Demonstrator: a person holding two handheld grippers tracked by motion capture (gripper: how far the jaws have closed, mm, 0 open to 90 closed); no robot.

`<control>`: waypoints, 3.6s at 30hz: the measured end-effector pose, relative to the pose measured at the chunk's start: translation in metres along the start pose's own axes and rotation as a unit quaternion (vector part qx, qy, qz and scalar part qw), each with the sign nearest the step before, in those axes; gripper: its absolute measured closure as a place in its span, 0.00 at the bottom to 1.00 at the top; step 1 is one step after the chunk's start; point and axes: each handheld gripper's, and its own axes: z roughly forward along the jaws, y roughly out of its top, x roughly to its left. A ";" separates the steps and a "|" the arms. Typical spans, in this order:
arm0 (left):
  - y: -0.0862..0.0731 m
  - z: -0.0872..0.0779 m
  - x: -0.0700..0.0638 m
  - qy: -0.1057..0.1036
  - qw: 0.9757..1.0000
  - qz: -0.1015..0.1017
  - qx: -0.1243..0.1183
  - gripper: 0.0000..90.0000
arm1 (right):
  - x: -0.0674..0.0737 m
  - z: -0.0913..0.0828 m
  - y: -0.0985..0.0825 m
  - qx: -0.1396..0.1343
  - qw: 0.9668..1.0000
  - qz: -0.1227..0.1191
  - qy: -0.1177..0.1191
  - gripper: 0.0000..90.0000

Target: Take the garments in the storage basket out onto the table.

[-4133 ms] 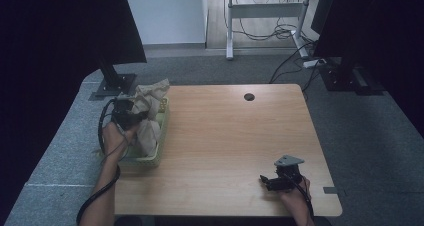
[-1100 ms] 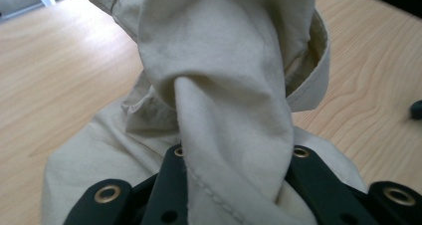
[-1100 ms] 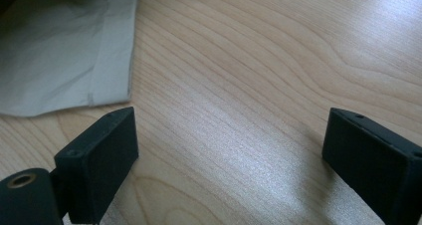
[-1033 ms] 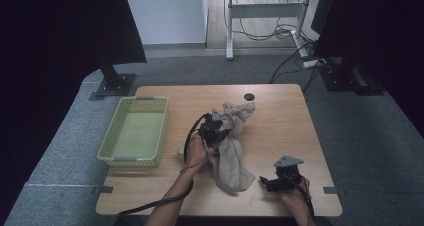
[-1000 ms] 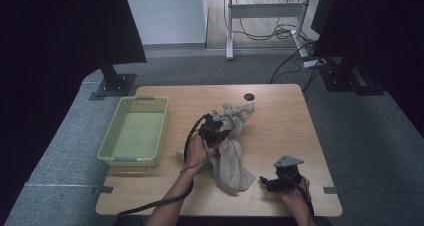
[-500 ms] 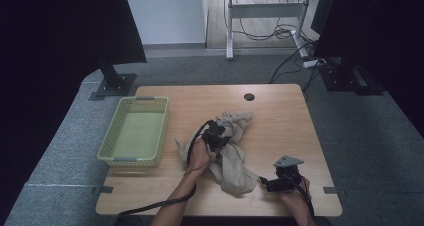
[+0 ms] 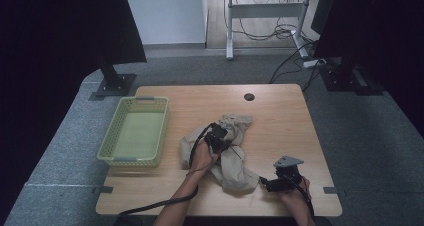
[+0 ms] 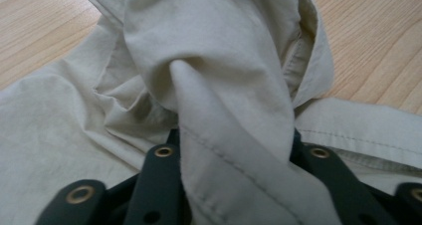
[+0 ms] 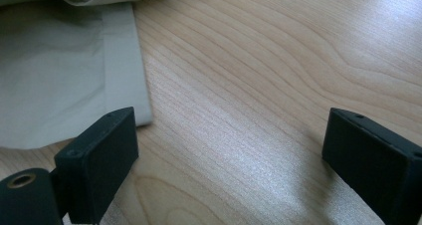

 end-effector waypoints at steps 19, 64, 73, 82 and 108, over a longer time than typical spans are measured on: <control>0.009 -0.036 -0.003 -0.023 0.998 0.015 -0.057 0.21 | 0.000 0.000 0.000 0.000 1.000 -0.002 0.001 0.08; -0.049 -0.145 0.023 -0.015 0.992 0.015 -0.125 0.17 | 0.001 0.000 0.000 0.000 1.000 0.001 -0.001 0.08; -0.076 -0.155 0.025 -0.019 0.992 0.005 -0.126 0.13 | 0.001 0.000 0.000 0.000 1.000 0.000 -0.001 0.08; -0.107 -0.160 0.024 -0.029 0.990 -0.006 -0.135 0.09 | 0.000 0.000 0.000 0.000 1.000 0.000 -0.001 0.08; -0.179 -0.124 0.019 -0.007 0.997 0.002 -0.080 0.07 | 0.001 0.000 0.000 0.001 1.000 0.002 -0.004 0.08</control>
